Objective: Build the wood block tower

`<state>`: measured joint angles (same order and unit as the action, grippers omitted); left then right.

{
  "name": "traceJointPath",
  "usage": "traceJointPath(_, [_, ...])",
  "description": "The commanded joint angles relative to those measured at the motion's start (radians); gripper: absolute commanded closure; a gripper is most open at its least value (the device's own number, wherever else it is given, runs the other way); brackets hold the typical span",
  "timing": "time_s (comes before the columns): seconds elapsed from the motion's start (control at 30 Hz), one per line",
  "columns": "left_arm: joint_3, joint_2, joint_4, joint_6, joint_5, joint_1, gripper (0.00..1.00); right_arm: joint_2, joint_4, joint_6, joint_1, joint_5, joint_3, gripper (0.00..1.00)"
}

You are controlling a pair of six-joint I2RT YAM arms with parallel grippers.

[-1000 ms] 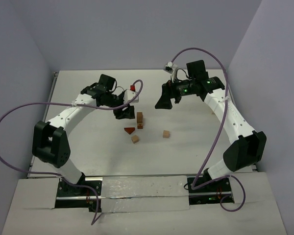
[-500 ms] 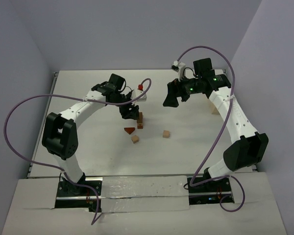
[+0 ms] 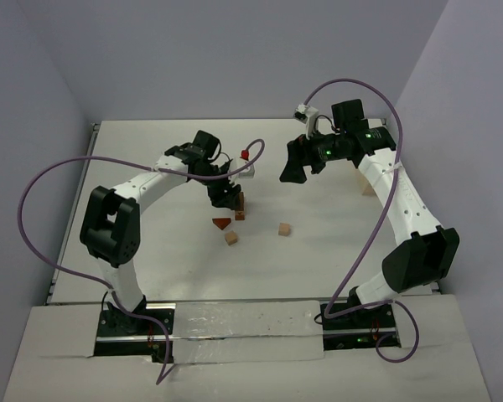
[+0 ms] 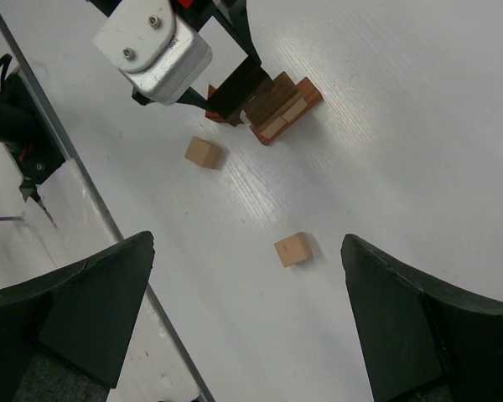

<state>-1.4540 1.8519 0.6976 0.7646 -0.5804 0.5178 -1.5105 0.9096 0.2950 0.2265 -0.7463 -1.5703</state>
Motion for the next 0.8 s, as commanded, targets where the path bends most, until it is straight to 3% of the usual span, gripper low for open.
traceJointPath(0.0, [-0.016,-0.027,-0.044,0.057,-0.048,0.01,0.81,0.03,0.009,0.016,-0.01,-0.016,-0.016,0.0])
traceJointPath(0.43, [-0.034,-0.03,-0.025,0.19,-0.163,-0.015,0.84,0.019,0.015,0.021,-0.015,-0.027,-0.017,0.0])
traceJointPath(0.77, [-0.046,0.0,-0.006,0.193,-0.147,-0.019,0.81,0.012,0.015,0.019,-0.017,-0.038,-0.017,0.0])
